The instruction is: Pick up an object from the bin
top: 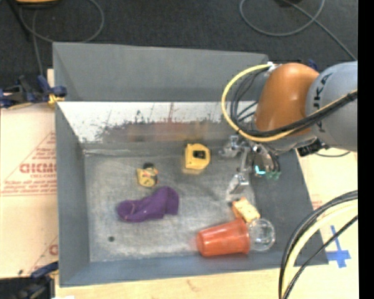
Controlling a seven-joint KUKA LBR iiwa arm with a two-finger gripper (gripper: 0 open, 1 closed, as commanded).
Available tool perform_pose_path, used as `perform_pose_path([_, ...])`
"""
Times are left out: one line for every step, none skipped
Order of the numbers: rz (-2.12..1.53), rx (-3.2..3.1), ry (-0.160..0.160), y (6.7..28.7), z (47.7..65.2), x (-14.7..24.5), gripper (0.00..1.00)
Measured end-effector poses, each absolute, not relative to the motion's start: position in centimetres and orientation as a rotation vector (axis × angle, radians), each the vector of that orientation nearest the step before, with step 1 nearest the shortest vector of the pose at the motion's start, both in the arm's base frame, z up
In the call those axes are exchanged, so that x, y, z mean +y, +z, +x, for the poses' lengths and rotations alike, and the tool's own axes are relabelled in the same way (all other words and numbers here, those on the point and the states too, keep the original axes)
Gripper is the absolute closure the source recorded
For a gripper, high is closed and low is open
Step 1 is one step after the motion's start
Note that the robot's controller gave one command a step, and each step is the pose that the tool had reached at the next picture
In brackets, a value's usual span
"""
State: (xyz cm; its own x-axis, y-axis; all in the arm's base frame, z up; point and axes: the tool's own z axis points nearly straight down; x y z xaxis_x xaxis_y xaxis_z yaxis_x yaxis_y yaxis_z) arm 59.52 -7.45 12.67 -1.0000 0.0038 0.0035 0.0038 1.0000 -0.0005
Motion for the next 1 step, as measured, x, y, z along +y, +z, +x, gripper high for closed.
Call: perform_pose_path([-0.004,-3.146,0.002,13.11,59.72,-7.44,0.0])
